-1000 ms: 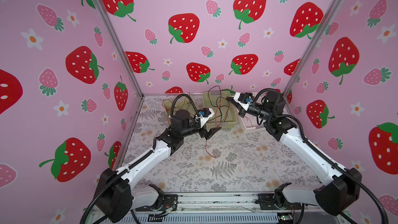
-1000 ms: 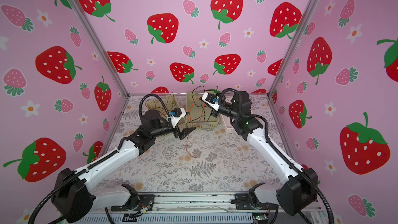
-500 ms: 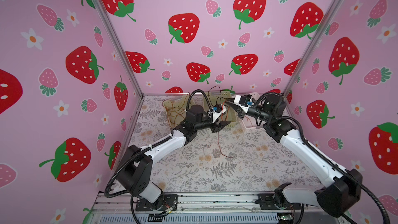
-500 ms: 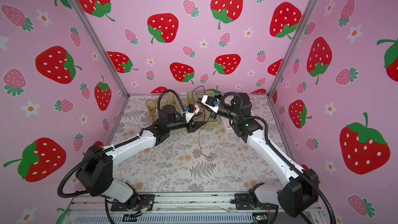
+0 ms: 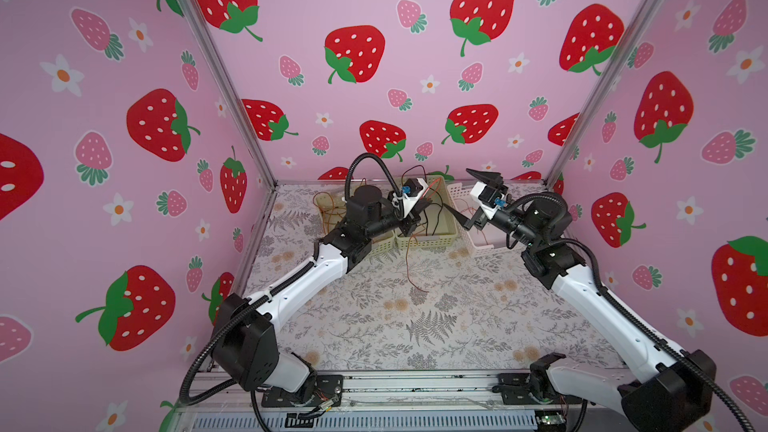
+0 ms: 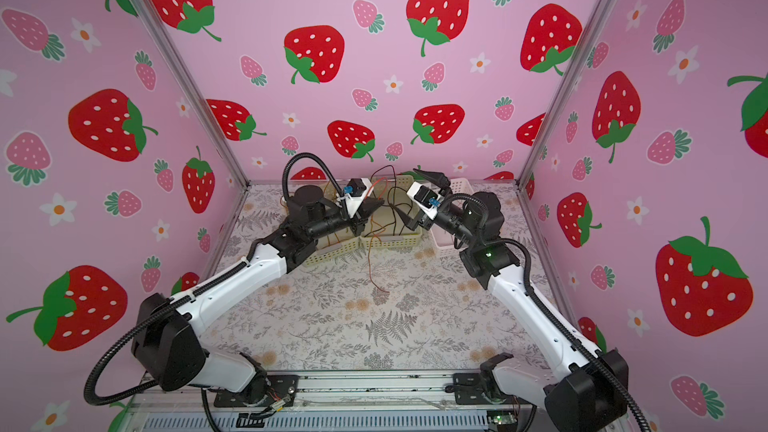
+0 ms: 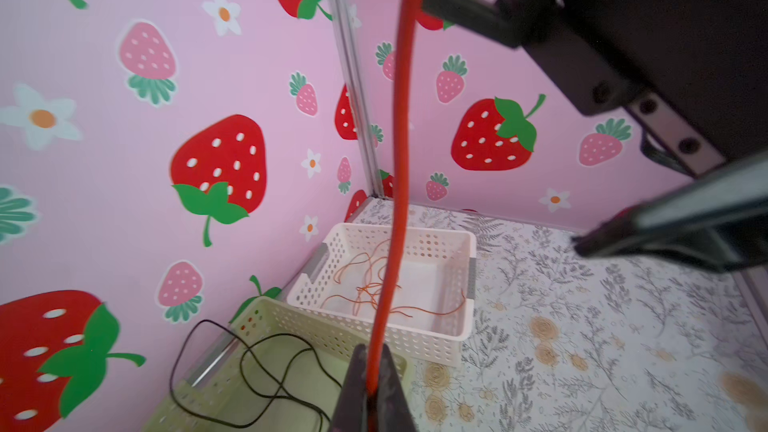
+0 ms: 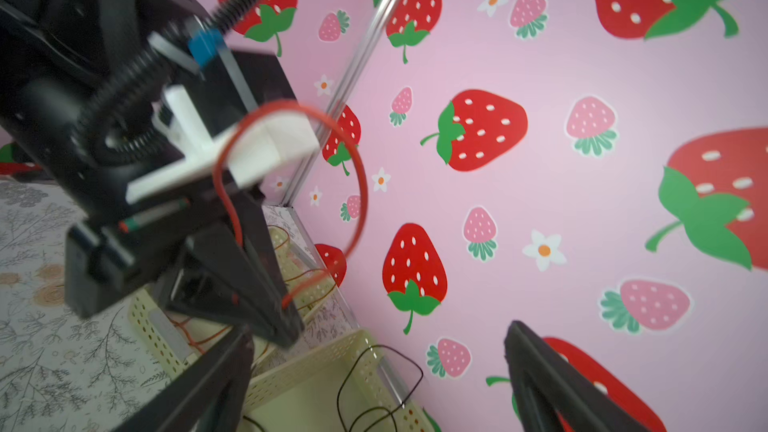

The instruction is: Untangle the cables

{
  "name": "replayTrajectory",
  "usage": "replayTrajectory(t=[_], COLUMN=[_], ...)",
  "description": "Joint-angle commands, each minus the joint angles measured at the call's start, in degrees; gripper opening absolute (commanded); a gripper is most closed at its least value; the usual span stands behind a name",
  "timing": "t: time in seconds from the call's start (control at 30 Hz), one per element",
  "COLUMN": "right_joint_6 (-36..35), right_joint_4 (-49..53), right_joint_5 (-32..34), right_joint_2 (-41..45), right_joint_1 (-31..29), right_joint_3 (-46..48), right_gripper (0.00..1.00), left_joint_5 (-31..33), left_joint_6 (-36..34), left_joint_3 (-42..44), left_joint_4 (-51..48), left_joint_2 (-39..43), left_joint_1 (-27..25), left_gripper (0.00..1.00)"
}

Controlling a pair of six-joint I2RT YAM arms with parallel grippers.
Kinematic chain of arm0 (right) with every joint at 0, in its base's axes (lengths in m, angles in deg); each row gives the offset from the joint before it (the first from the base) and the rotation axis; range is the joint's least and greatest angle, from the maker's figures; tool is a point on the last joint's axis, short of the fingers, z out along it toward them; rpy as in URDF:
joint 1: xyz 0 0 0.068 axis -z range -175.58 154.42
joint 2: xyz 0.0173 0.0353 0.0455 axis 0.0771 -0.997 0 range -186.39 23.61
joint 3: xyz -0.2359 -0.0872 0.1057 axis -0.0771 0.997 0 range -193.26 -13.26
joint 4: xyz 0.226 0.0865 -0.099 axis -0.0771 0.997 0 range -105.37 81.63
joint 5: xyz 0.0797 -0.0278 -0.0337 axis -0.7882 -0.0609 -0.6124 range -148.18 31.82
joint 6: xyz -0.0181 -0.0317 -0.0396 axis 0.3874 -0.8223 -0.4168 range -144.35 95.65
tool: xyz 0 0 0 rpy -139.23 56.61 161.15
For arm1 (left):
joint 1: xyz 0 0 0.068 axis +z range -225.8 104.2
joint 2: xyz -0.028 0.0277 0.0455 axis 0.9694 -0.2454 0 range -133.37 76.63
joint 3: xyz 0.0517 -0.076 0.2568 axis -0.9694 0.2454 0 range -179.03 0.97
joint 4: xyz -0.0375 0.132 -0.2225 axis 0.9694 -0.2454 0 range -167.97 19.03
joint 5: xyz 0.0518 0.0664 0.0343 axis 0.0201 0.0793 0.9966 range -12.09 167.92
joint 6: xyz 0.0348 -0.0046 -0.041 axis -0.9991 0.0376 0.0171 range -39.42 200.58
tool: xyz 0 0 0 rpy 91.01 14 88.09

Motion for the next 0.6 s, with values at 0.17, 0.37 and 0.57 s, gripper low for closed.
replayTrajectory(t=[0.17, 0.37, 0.57], right_joint_6=[-0.63, 0.96, 3.63], right_joint_4=[-3.36, -3.23, -3.19], right_joint_5=[-1.57, -1.49, -0.89], right_joint_2=[1.82, 2.78, 4.18], right_joint_1=[0.63, 0.61, 0.61], right_joint_3=[4.98, 8.82, 12.12], right_gripper=[0.99, 1.00, 0.96], left_joint_5=[6.93, 6.66, 4.96], left_joint_6=[-2.65, -3.55, 0.07], left_joint_3=[-14.33, -21.54, -16.05], left_joint_4=[-9.75, -10.18, -0.23], left_joint_2=[3.54, -1.78, -7.58], left_joint_1=[9.91, 18.15, 23.47], left_gripper=[0.00, 0.00, 0.00])
